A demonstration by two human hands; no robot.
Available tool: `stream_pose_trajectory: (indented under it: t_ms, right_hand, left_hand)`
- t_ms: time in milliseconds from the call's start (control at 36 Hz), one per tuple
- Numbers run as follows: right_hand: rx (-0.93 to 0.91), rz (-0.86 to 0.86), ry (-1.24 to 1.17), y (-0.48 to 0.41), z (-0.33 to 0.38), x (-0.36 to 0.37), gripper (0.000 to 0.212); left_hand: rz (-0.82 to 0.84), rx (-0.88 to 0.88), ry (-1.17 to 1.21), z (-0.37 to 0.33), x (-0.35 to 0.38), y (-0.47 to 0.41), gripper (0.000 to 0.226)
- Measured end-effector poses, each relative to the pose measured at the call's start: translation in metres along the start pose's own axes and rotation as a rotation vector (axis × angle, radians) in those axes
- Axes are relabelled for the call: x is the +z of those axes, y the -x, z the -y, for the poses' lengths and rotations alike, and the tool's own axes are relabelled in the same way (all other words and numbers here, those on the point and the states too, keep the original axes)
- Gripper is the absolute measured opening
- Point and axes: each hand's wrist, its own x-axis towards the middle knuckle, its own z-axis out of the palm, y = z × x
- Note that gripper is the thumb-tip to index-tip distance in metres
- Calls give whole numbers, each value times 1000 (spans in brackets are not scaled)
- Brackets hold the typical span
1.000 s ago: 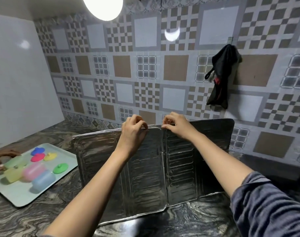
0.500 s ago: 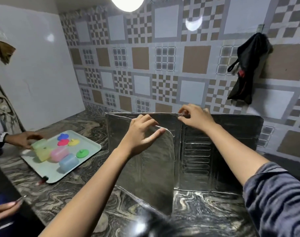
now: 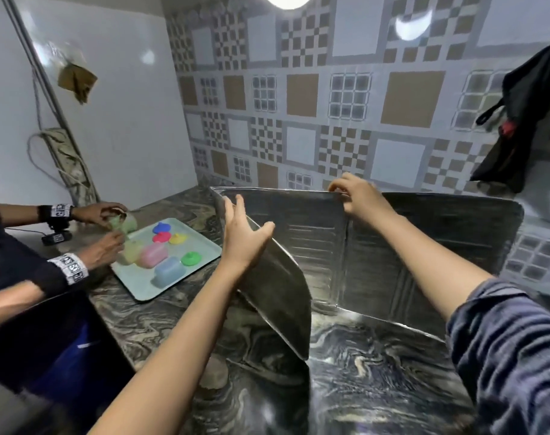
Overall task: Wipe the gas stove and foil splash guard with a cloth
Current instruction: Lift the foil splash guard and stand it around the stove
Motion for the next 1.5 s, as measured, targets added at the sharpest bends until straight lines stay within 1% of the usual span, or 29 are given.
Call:
stream_pose_trajectory:
  t_ms: [83,167,222,306,361,444,528,583,639,722,833,972,1056,1111,1194,1306,1444,1500]
  right_hand:
    - [-30,-41,48,-4,-8,-9,31]
    - [-30,-90,74,-4,-18,-19,31]
    - [-7,-110,102,-1,-29,-27,30]
    - [27,-145,196,4,-50,-40,29]
    - [54,-170,261,8,-65,-48,26]
    - [168,-222,270,16,-85,-60,29]
    - [289,-273,271,26,-103,-69,33]
    - [365,-293,287,34,-113,-72,33]
    - [442,-309,305,41,-123,-74,32]
    - [560,-321,348,55,-139,-78,31]
    - [654,-387,392,74,-153,-89,30]
    - [762,-463,355,97,-173,-109,34]
    - [819,-511,362,114,-187,-125,37]
    - [840,-526,366,126,-196,-136,36]
    - [841,-540,373,144,-211,-150,34]
    - [831,-528,396,170,-227,-168,35]
    - [836,-526,395,197,-249,-189,38]
    - [836,-526,398,206,-257,-197,37]
  left_hand:
    - [9,-98,117,4,1,-5,80]
    - [29,-157,226,-2,5,-6,83]
    - [55,-155,315,0,11,-13,88]
    - [134,-106,351,-2,26,-18,82]
    - [192,-48,403,-14,35,-16,83]
    - [256,-7,483,-25,55,-15,68]
    - [318,46,529,-36,73,-17,74]
    - [380,64,558,-45,84,-17,70]
    - [420,55,587,-51,96,-20,66]
    - [479,39,639,-60,115,-22,70]
    - [565,47,673,-74,141,-25,59]
    - [665,72,738,-94,175,-22,47]
    - [712,98,767,-110,190,-14,51]
    - [727,104,797,-121,200,-7,60]
    - [726,125,804,-135,216,6,56]
    - [762,131,828,-150,235,26,71]
    - [781,86,822,-170,262,53,71]
    - [775,68,843,-178,271,62,65]
